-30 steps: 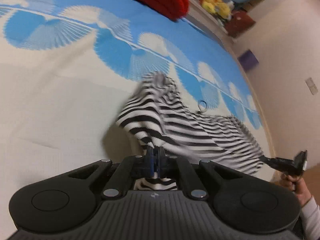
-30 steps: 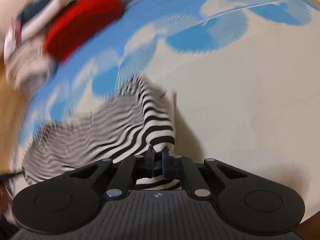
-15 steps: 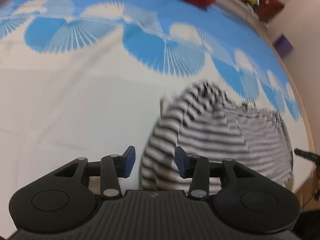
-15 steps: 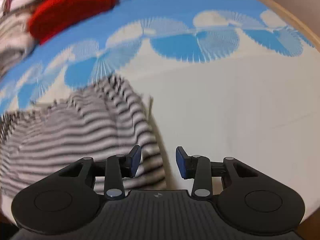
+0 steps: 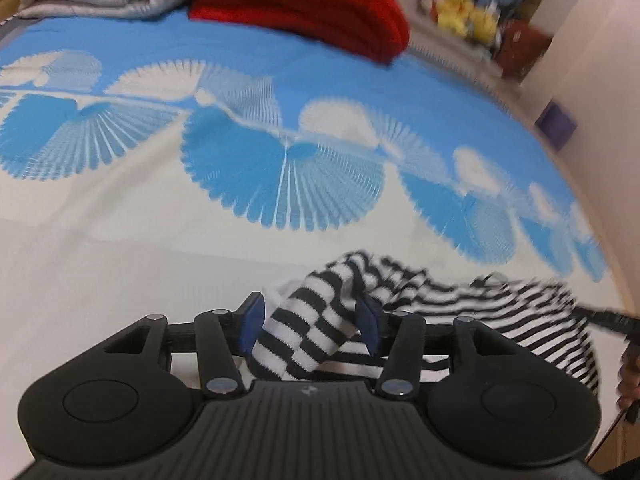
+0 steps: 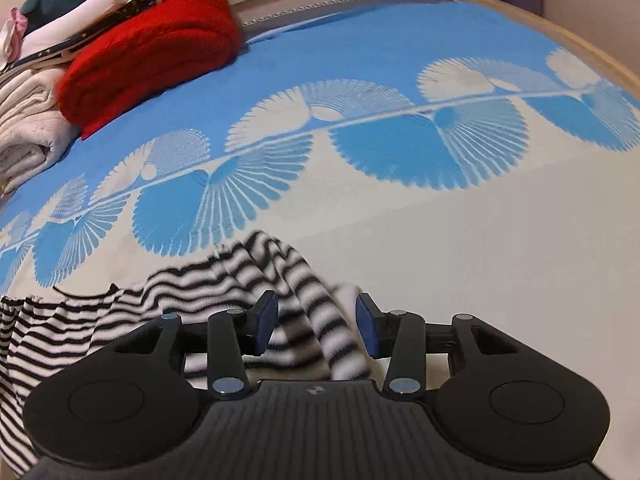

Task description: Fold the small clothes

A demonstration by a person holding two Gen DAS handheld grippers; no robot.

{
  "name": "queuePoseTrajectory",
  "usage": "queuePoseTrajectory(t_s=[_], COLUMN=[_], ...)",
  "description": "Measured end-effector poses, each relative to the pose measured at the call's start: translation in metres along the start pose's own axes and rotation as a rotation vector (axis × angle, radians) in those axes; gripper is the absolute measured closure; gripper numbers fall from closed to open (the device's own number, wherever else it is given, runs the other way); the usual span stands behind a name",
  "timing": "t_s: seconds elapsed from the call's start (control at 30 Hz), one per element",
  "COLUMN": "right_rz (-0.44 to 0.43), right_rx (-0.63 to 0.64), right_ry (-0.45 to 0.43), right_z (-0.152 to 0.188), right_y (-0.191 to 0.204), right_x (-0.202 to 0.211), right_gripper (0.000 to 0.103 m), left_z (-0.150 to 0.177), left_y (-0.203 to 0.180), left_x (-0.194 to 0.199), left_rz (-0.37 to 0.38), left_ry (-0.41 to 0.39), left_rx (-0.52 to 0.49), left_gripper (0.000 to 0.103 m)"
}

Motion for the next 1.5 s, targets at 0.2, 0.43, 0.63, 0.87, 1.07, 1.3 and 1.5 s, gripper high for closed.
queuePoseTrajectory(t_s=[0.2, 0.43, 0.63, 0.87, 1.07, 1.3, 1.5], right_rz=[-0.006, -0.044, 0.101, 0.104, 0.045, 0.08, 0.218], right_rx=[0.03, -0.028, 0.001, 0.122, -0.028, -0.027, -0.076], right_ry=[0.032, -0.103, 0.083, 0.005, -0.035, 0.114, 0.187], right_z=[-0.005, -0.029, -0.004, -0.008, 0.007, 0.066, 0.088], right_y=[0.009, 0.015, 0.007, 0.015, -0.004, -0.011, -0.043], right_x=[-0.036, -0.044, -0.087, -0.03, 0.07, 0.102, 0.103], right_gripper=[0.06, 0.099, 0.095, 0.066, 0.058, 0.058, 0.045], left_z=[-0.006, -0.018, 0.004, -0.025, -0.002, 0.1, 0.114], left_y=[0.002, 0.009, 0.006, 0.018, 0.014, 0.009, 0.023], left_x=[-0.027, -0.042, -0.068, -0.006, 0.076, 0.119, 0.119], left_rz=[0.008, -0.038, -0.048, -0.04, -0.05, -0.02, -0.1], left_ry=[-0.017, -0.059, 0.131, 0.091, 0.086, 0.116, 0.173], left_rx=[0.016, 0.024, -0.054, 0.0, 0.099, 0.174, 0.217], left_gripper=[0.087, 0.097, 0.089, 0.065, 0.065, 0.077, 0.075])
Point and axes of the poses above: each gripper's, at about its wrist camera, not at the fingertips, and x roughly against the way its jaws point, y to its left, z to its underside, the point moved 2 cm from there along -x, roughly the way its jaws point, and after that the axes turned 15 degrees about -y, right-handed, at the moved point
